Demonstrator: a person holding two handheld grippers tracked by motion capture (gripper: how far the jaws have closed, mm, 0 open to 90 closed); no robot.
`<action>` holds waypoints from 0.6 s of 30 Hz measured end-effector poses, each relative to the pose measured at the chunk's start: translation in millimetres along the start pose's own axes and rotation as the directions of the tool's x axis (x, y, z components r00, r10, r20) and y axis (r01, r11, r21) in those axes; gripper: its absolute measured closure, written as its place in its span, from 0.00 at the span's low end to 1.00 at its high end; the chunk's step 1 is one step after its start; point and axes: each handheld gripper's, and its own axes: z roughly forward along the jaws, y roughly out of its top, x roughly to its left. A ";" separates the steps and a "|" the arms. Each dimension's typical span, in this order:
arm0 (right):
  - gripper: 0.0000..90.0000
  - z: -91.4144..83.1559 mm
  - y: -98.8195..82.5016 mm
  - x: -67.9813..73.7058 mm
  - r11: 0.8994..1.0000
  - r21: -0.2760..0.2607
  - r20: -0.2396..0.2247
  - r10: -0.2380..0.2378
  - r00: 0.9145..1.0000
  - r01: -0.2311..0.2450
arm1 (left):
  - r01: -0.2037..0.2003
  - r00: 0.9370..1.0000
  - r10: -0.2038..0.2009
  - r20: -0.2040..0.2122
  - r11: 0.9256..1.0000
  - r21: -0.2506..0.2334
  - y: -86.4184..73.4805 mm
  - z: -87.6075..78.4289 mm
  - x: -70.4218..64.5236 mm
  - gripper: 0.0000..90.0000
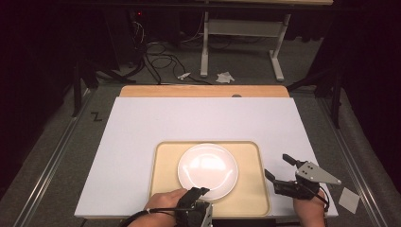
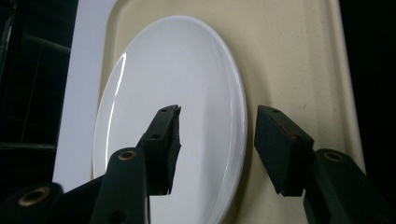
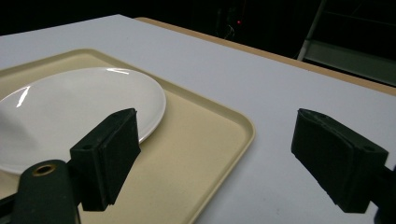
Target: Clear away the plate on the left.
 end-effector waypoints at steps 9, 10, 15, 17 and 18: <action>0.18 0.0 0.1 0.0 1.000 0.003 0.001 -0.005 1.000 0.005 | 0.009 1.000 -0.010 -0.014 0.999 -0.053 10.3 -8.0 5.0 0.53; 0.18 0.0 0.1 0.0 1.000 0.003 0.001 -0.005 1.000 0.005 | 0.009 1.000 -0.010 -0.014 0.999 -0.053 10.3 -8.0 5.0 0.52; 0.18 -0.4 0.5 0.5 1.000 0.000 -0.004 -0.005 1.000 0.005 | 0.033 0.999 -0.034 -0.024 0.998 -0.046 8.2 -10.1 12.0 0.50; 0.18 -1.2 0.8 1.0 1.000 0.003 0.000 -0.002 1.000 0.002 | 0.055 0.998 -0.056 -0.030 0.997 -0.053 9.0 -12.0 17.0 0.49; 0.18 -1.2 0.8 1.0 1.000 0.003 0.000 -0.002 1.000 0.002 | 0.055 0.998 -0.056 -0.030 0.997 -0.053 9.0 -12.0 17.0 0.48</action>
